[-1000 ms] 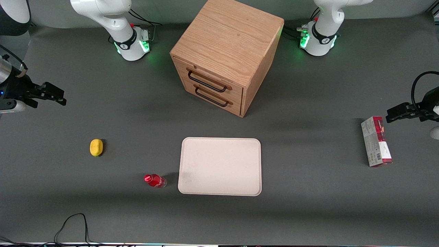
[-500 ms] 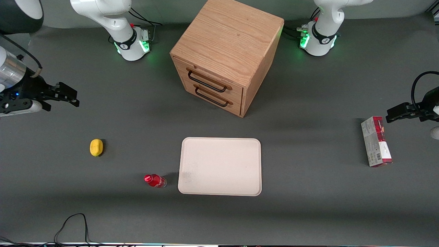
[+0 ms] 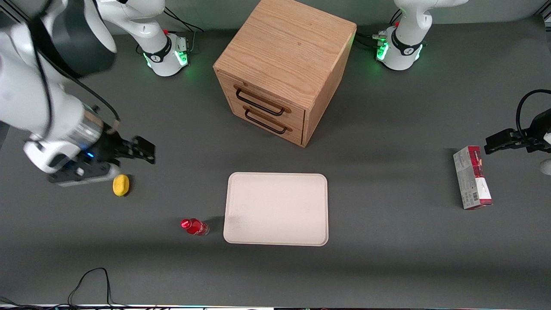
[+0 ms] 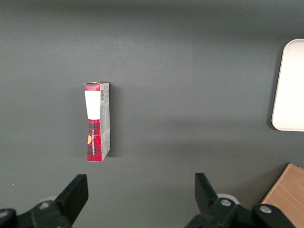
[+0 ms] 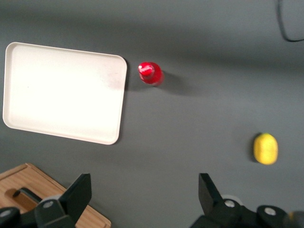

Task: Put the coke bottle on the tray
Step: 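Move the right gripper down toward the red Coca-Cola bottle beside the tray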

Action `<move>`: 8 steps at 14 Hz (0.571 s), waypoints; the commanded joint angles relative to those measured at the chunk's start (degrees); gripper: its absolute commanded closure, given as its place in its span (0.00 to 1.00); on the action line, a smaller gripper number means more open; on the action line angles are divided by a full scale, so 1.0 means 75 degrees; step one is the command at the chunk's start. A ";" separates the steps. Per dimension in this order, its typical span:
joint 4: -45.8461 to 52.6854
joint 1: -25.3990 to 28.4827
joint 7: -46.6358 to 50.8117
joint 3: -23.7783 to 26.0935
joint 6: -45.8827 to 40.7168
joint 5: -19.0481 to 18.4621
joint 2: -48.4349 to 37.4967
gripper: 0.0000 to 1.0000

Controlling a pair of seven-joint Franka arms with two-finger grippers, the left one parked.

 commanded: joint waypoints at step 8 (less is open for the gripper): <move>0.0303 0.0259 0.0197 0.0112 0.3131 -0.1109 0.2746 0.01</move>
